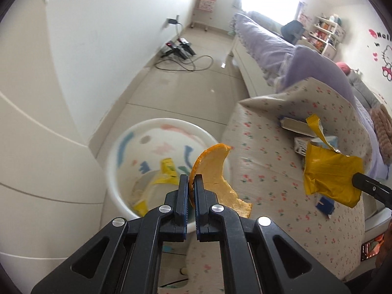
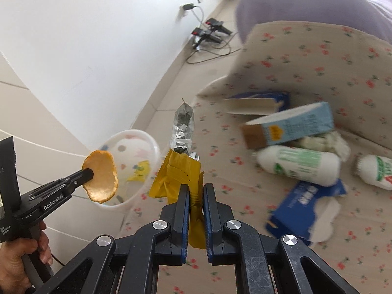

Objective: Collect trash
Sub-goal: 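Drop the orange bread and yellow wrapper into the white wastebasket with both tools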

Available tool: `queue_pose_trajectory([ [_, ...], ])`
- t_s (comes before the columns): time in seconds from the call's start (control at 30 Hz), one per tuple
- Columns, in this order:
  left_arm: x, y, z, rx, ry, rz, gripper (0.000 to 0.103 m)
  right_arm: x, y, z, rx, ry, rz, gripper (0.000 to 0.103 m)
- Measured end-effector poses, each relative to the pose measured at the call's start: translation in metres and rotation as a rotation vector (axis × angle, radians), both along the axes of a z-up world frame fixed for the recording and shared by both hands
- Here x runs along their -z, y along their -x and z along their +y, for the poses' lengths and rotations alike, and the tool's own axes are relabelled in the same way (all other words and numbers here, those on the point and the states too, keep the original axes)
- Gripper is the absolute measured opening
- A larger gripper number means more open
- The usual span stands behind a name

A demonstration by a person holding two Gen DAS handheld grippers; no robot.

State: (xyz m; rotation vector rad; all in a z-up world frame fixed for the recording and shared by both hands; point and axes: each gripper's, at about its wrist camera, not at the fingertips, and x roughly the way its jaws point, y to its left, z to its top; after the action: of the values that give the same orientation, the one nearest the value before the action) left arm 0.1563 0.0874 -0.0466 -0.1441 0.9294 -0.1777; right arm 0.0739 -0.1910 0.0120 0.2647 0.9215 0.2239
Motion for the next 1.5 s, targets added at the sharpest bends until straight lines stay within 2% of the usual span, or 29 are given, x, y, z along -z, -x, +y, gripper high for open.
queue_pose_trajectory([
  [0.23,-0.001,-0.003,0.028,-0.083,0.001,-0.025,0.004,0.007,-0.02,0.035,-0.048,-0.01,0.006,0.009],
  [0.33,-0.001,-0.007,0.037,-0.113,0.016,-0.015,0.008,0.011,-0.029,0.05,-0.07,-0.021,0.003,0.009],
  [0.37,0.0,-0.008,0.041,-0.133,0.017,-0.003,0.014,0.013,-0.033,0.055,-0.08,-0.026,0.002,0.009],
  [0.43,0.001,-0.007,0.048,-0.166,0.011,0.009,0.043,0.015,-0.038,0.065,-0.093,-0.033,0.002,0.01],
  [0.47,0.001,-0.006,0.052,-0.189,0.006,0.013,0.068,0.017,-0.042,0.072,-0.102,-0.036,0.004,0.01],
  [0.5,0.0,-0.005,0.055,-0.209,0.002,0.013,0.08,0.017,-0.043,0.076,-0.107,-0.038,0.005,0.01],
  [0.87,0.0,0.013,0.077,-0.231,-0.055,0.036,0.086,0.036,-0.07,0.121,-0.145,-0.042,0.026,0.011],
  [1.0,0.0,0.017,0.079,-0.224,-0.08,0.032,0.09,0.041,-0.076,0.13,-0.153,-0.045,0.027,0.016],
  [1.07,0.001,0.018,0.079,-0.22,-0.097,0.035,0.093,0.043,-0.078,0.131,-0.155,-0.064,0.02,0.035],
  [1.1,0.001,0.017,0.078,-0.22,-0.101,0.038,0.095,0.044,-0.078,0.13,-0.151,-0.074,0.019,0.061],
  [1.13,0.002,0.017,0.078,-0.219,-0.106,0.041,0.096,0.045,-0.079,0.127,-0.134,-0.089,0.02,0.082],
  [1.2,0.003,0.018,0.077,-0.219,-0.112,0.043,0.098,0.041,-0.077,0.124,-0.111,-0.114,0.01,0.087],
  [1.5,0.0,0.019,0.065,-0.201,-0.12,0.045,0.099,0.033,-0.066,0.103,-0.081,-0.075,0.035,0.089],
])
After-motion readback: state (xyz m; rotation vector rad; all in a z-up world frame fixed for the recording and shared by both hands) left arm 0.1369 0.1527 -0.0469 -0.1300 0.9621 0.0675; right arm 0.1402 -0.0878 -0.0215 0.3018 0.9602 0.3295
